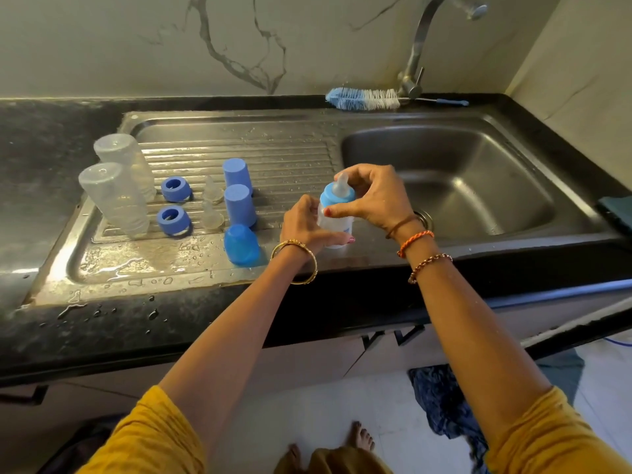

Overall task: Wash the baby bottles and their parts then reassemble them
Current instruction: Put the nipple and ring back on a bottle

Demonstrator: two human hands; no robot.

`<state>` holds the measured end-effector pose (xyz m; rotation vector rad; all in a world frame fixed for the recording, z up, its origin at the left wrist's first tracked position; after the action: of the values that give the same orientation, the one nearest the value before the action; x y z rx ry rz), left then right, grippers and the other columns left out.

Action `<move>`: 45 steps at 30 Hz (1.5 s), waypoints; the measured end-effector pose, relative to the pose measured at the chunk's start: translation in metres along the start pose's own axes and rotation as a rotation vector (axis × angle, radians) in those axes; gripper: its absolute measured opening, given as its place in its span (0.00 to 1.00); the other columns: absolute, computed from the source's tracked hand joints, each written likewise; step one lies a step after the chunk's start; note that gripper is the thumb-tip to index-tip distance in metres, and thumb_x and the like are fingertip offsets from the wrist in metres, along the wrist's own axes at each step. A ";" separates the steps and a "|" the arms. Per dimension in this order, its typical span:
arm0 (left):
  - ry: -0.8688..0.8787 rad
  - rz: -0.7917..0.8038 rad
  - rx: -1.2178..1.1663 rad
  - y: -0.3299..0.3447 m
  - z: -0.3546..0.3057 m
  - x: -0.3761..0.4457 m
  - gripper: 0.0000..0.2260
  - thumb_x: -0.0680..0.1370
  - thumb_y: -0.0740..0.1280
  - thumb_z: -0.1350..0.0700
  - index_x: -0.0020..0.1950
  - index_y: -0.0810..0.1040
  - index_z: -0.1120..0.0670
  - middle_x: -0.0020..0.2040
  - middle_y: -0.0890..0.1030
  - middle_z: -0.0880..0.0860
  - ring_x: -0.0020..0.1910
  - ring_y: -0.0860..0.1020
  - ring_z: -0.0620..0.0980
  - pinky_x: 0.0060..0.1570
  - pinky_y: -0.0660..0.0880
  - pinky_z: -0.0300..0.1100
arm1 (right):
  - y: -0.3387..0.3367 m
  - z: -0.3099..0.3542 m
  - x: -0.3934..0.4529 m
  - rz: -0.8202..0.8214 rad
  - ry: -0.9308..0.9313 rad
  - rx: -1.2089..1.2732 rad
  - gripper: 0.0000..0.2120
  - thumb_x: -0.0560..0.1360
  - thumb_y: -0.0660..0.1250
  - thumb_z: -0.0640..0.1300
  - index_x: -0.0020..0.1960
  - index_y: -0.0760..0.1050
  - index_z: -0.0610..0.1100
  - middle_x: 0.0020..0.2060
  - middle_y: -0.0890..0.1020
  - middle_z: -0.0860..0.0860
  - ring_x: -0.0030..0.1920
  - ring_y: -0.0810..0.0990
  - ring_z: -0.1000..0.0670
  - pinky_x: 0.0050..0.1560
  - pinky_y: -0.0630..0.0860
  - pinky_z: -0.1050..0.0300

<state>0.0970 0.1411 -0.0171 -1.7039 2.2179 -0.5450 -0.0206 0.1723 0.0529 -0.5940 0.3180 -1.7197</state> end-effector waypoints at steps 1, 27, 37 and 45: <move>0.004 -0.004 0.003 0.000 0.000 0.000 0.26 0.57 0.81 0.52 0.45 0.68 0.54 0.38 0.71 0.44 0.34 0.68 0.41 0.32 0.66 0.33 | 0.000 -0.001 0.000 -0.049 0.007 -0.033 0.23 0.58 0.81 0.45 0.48 0.78 0.39 0.44 0.82 0.47 0.40 0.78 0.56 0.42 0.77 0.68; 0.026 -0.022 -0.002 0.001 0.001 0.001 0.25 0.57 0.81 0.52 0.45 0.70 0.55 0.42 0.74 0.50 0.39 0.70 0.47 0.33 0.64 0.33 | 0.006 -0.006 -0.005 -0.348 0.045 -0.071 0.21 0.57 0.81 0.50 0.38 0.72 0.44 0.32 0.76 0.54 0.31 0.72 0.59 0.33 0.70 0.68; 0.014 0.017 -0.019 -0.001 -0.003 -0.003 0.24 0.58 0.81 0.55 0.38 0.66 0.51 0.34 0.70 0.44 0.32 0.66 0.41 0.28 0.65 0.27 | 0.018 -0.019 -0.008 0.108 -0.003 0.108 0.24 0.63 0.78 0.38 0.57 0.75 0.43 0.52 0.79 0.53 0.53 0.77 0.54 0.59 0.75 0.55; 0.011 0.023 -0.035 0.000 -0.001 0.001 0.27 0.57 0.81 0.55 0.49 0.72 0.58 0.40 0.74 0.48 0.38 0.70 0.47 0.34 0.68 0.35 | 0.011 -0.018 0.000 -0.150 -0.045 -0.094 0.23 0.55 0.79 0.57 0.42 0.80 0.44 0.35 0.81 0.50 0.35 0.76 0.51 0.43 0.77 0.46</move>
<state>0.0965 0.1405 -0.0156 -1.6936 2.2647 -0.5143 -0.0215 0.1674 0.0323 -0.7398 0.3309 -1.8396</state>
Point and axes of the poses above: each hand's wrist, its own x-axis towards the middle knuckle, its own y-axis out of the palm, z = x × y, the point moved 7 cm from there along x, towards the middle knuckle
